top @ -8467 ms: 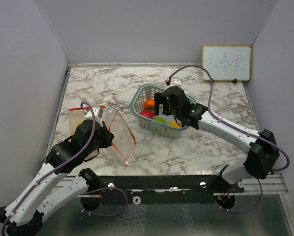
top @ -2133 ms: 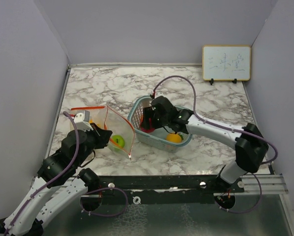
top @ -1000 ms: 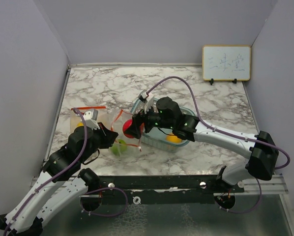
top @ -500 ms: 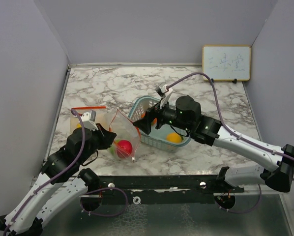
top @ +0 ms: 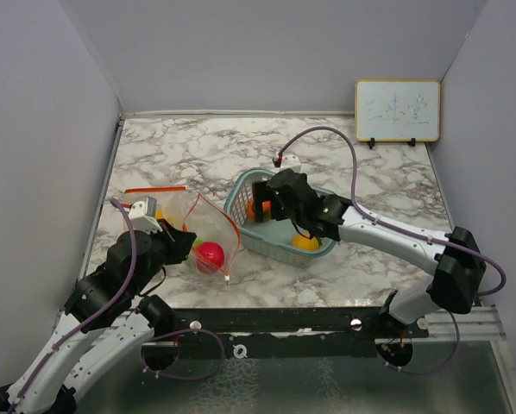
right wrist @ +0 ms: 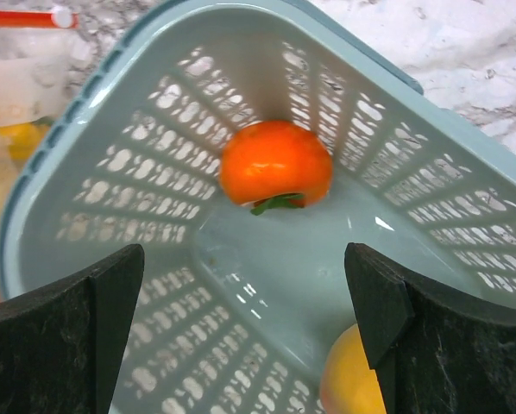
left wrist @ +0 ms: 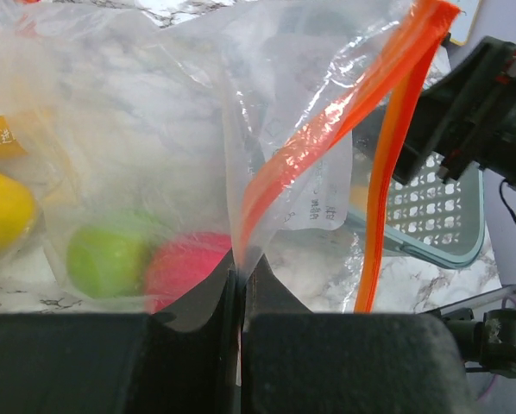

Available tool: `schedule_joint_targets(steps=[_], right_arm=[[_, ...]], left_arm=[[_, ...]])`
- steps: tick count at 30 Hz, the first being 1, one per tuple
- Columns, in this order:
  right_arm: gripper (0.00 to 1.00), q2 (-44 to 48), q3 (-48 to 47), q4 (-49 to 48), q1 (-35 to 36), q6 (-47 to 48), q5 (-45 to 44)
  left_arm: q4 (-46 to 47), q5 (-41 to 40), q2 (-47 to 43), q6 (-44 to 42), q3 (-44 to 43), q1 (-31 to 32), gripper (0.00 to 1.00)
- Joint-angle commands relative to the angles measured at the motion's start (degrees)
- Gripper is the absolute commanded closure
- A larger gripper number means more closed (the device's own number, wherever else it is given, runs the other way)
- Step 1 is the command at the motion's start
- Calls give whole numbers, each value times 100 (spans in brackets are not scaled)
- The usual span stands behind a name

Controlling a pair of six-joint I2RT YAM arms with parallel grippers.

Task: Place the food in the zip-top bag and seal the zipper
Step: Pick up the fake fruit from the bin.

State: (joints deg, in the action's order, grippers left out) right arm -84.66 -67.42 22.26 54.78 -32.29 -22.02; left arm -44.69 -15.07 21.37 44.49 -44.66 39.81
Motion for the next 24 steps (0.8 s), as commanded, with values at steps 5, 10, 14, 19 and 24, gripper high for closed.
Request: schedule_joint_targets(steps=[5, 10, 14, 19, 24], right_arm=[[4, -1047, -177, -590, -321, -247, -22], [5, -1505, -172, -1005, -390, -216, 205], [6, -1692, 14, -1708, -398, -23, 292], [7, -1955, 122, -2291, -398, 98, 345], [23, -2305, -104, -1760, -398, 9, 306]], left_arm=[[210, 66, 0, -32, -53, 8, 100], [219, 135, 17, -37, -8, 9, 100], [231, 151, 17, -54, 9, 9, 100], [241, 177, -4, -31, 38, 9, 100], [160, 135, -37, -28, 21, 8, 100]])
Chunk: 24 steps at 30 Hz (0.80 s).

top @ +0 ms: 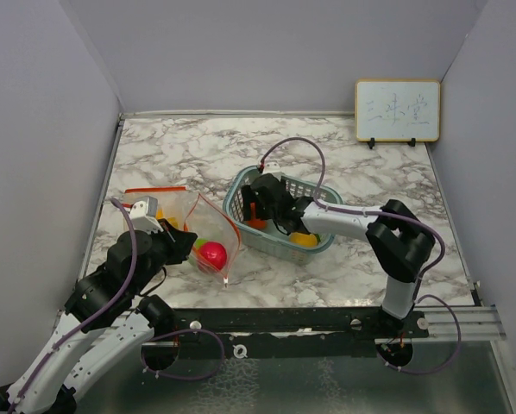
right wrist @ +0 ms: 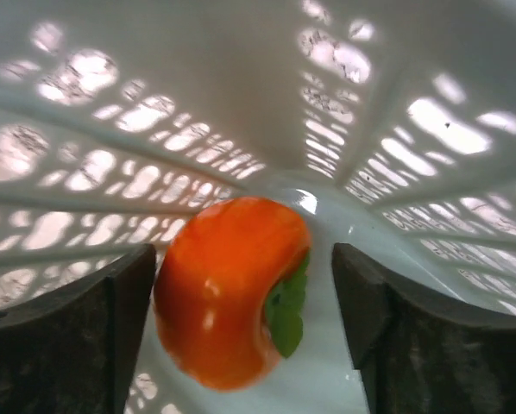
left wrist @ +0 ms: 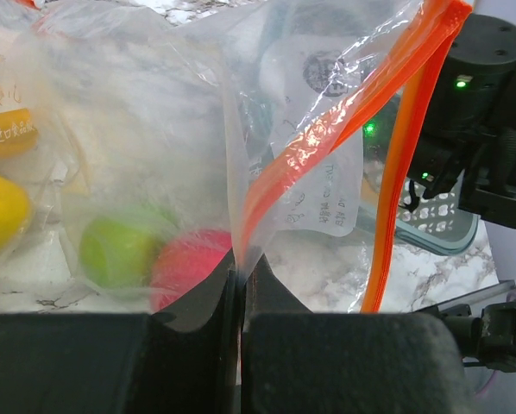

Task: Place the food in the zip-top bag and seal the zipper
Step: Pick up the fake fruit from the bin.

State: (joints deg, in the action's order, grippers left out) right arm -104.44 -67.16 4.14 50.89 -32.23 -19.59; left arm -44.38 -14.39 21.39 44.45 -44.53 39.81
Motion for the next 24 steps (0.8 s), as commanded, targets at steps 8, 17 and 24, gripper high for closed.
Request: schedule_joint_targets(steps=[8, 17, 24], right_arm=[[63, 227, 189, 262, -9, 79, -58], [74, 2069, 615, -124, -9, 778, 604], [75, 3276, 1074, -1438, 19, 1161, 3855]], left_arm=[[156, 24, 10, -27, 43, 9, 100], [265, 67, 107, 27, 208, 9, 100], [452, 175, 263, 49, 283, 8, 100]])
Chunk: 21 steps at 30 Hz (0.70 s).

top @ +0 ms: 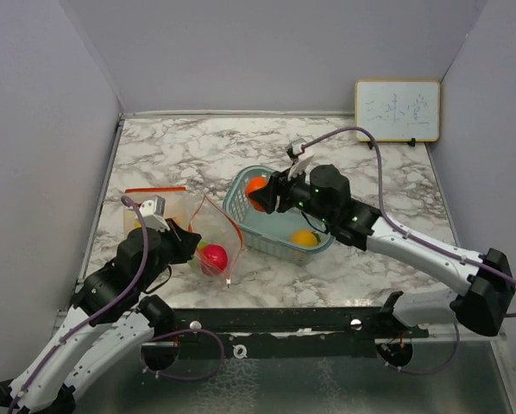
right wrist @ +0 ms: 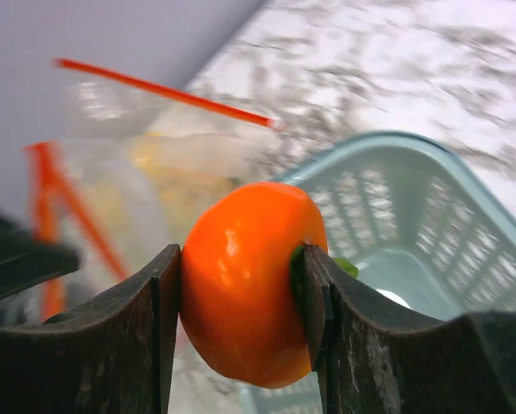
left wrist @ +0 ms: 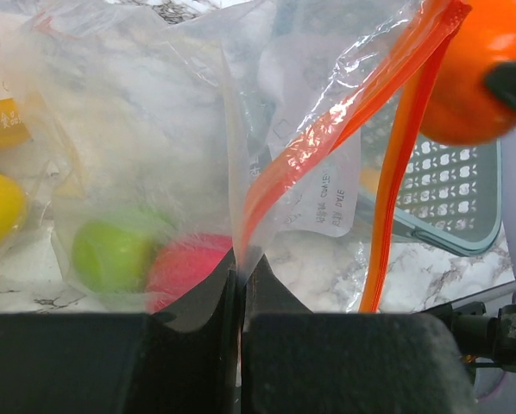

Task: Place the food in the zip-top bag and seal the zipper
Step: Pick up the fake fruit from the bin, then place the fake fruit in the zipper food storage bag.

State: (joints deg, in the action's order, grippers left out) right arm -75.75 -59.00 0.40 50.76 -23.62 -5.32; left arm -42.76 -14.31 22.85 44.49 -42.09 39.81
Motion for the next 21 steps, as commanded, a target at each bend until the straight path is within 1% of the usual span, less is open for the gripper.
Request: schedule_joint_targets(steps=[1, 3, 5, 7, 10, 11, 13, 18, 19, 21], right_arm=[[75, 460, 318, -1331, 57, 221, 2965], [75, 458, 398, -1832, 158, -11, 3728], [75, 315, 464, -2284, 316, -205, 4064], [75, 78, 475, -2583, 473, -325, 4181], [75, -289, 398, -2698, 617, -391, 4076], [75, -374, 391, -2703, 639, -420, 3956], [75, -462, 391, -2530, 645, -431, 3432], [74, -614, 140, -1551, 654, -290, 1900], [69, -621, 121, -1361, 653, -296, 1614], [56, -594, 106, -1268, 650, -269, 1331]], left_arm=[[321, 187, 149, 49, 34, 9, 100], [386, 211, 199, 49, 33, 9, 100], [453, 246, 240, 46, 38, 5, 100], [510, 289, 264, 60, 34, 8, 100], [536, 367, 298, 84, -3, 4, 100], [530, 389, 294, 94, -20, 8, 100], [532, 435, 269, 109, -56, 9, 100], [584, 562, 96, 173, -106, 9, 100], [569, 569, 78, 174, -123, 9, 100], [534, 556, 56, 174, -126, 9, 100]])
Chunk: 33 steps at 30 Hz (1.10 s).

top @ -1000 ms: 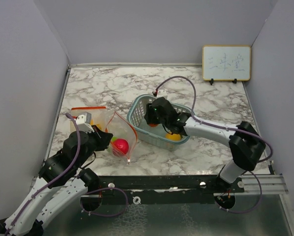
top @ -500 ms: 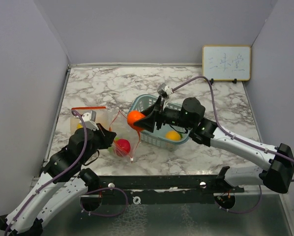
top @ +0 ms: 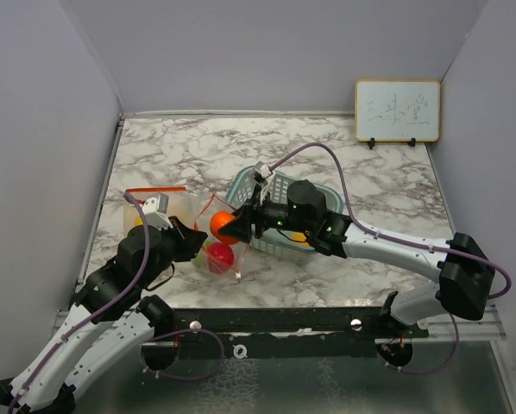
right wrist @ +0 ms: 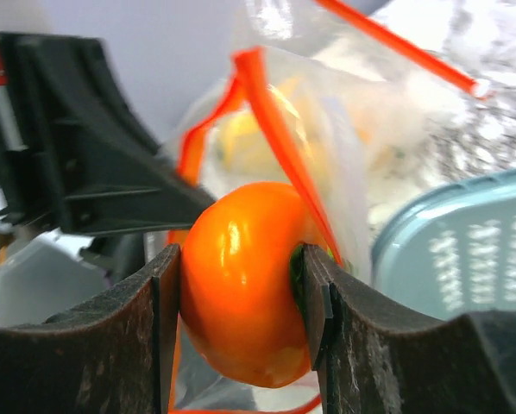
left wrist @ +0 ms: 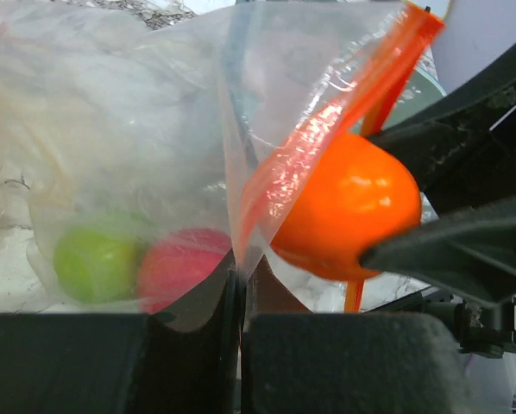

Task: Place the food in the zip-top bag and seal the zipper
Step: Place the fake fruit in the zipper food storage bag, then pick up the fake fruit from the bin.

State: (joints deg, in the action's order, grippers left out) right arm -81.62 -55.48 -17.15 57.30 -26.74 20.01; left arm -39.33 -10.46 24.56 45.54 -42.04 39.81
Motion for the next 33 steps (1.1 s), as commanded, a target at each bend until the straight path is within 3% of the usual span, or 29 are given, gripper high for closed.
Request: schedule_joint_targets(steps=[1, 2, 5, 6, 13, 16, 20, 23, 27, 33], right_arm=[[49, 6, -266, 530, 7, 76, -1243], [42, 6, -288, 577, 9, 109, -1260], [3, 32, -376, 702, 9, 224, -1141], [0, 59, -402, 741, 9, 252, -1072], [0, 560, -480, 1245, 35, 381, -938], [0, 1067, -357, 1701, 30, 332, -1728], [0, 1395, -537, 3279, 36, 138, -3366], [0, 1227, -823, 4488, 21, -108, -4288], [0, 652, -1278, 5641, 1, -445, -4771], [0, -246, -1430, 6136, -29, -577, -4796]], left_arm=[[169, 161, -124, 76, -125, 9, 100], [170, 160, -131, 78, -110, 9, 100], [200, 182, -129, 87, -60, 9, 100], [208, 180, -121, 87, -51, 8, 100], [188, 70, -90, 76, 4, 9, 100], [64, -54, -103, 79, -13, 8, 100], [2, -255, -282, 78, -15, 8, 100], [162, -443, -667, 190, 46, 8, 100], [567, -508, -1247, 511, 251, 9, 100], [534, -89, -1154, 844, 776, 17, 100]])
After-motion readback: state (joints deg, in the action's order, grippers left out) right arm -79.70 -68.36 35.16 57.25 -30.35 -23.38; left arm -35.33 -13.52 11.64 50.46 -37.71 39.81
